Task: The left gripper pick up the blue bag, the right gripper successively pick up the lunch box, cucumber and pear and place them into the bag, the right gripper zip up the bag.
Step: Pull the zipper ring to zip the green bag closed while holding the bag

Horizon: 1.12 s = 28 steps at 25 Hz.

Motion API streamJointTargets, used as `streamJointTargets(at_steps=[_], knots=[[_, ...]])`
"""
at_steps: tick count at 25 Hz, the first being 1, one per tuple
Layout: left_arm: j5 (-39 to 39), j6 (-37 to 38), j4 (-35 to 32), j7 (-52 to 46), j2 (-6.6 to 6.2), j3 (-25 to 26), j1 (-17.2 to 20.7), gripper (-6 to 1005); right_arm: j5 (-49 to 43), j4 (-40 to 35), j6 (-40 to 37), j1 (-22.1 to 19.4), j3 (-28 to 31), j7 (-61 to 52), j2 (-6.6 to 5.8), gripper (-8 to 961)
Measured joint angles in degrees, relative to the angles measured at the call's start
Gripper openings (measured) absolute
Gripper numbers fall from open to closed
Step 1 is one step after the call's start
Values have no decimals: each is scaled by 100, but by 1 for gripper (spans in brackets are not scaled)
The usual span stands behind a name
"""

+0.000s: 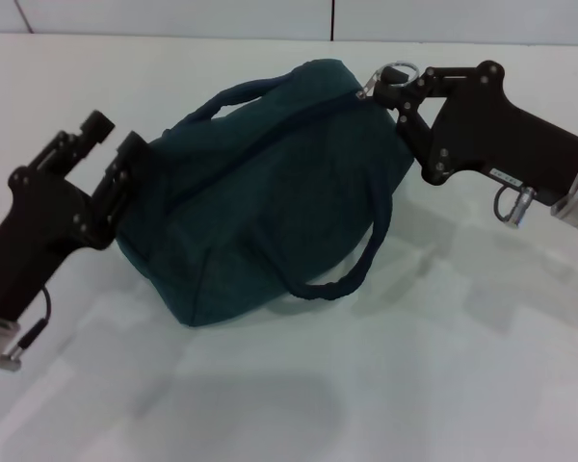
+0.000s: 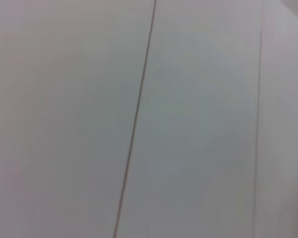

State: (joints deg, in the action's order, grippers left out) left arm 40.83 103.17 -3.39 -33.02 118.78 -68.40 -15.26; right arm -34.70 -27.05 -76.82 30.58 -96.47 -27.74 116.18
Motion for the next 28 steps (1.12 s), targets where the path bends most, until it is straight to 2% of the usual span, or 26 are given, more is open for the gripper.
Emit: streamJointTargets(at_steps=[3, 4, 7, 11, 14, 18, 23, 28], knots=[[165, 3, -354, -460, -102, -45, -13, 435, -2, 0, -2, 7, -32, -1, 0, 50], [165, 3, -354, -460, -102, -45, -13, 482, -2, 0, -2, 11, -37, -2, 0, 49], [753, -197, -1078, -1477, -349, -51, -146, 623, -4, -6, -5, 14, -46, -3, 0, 48], [1348, -461, -1641, -2353, -545, -20, -425, 678, -6, 2, -8, 26, -59, -9, 0, 48], [1903, -796, -2174, -2981, -610, -4, -611, 720, -8, -5, -9, 14, -94, -9, 0, 48], [2624, -1147, -2839, -3603, -599, 15, -792, 775, -11, -12, -17, 3, -113, -9, 0, 48], [3073, -1307, -3364, -3958, -527, 25, -880, 690, -11, 10, -87, 0, -128, -20, 0, 47], [3476, -1571, -3715, -4170, -405, 52, -882, 661, -11, 37, -164, -14, -129, -27, 0, 47]])
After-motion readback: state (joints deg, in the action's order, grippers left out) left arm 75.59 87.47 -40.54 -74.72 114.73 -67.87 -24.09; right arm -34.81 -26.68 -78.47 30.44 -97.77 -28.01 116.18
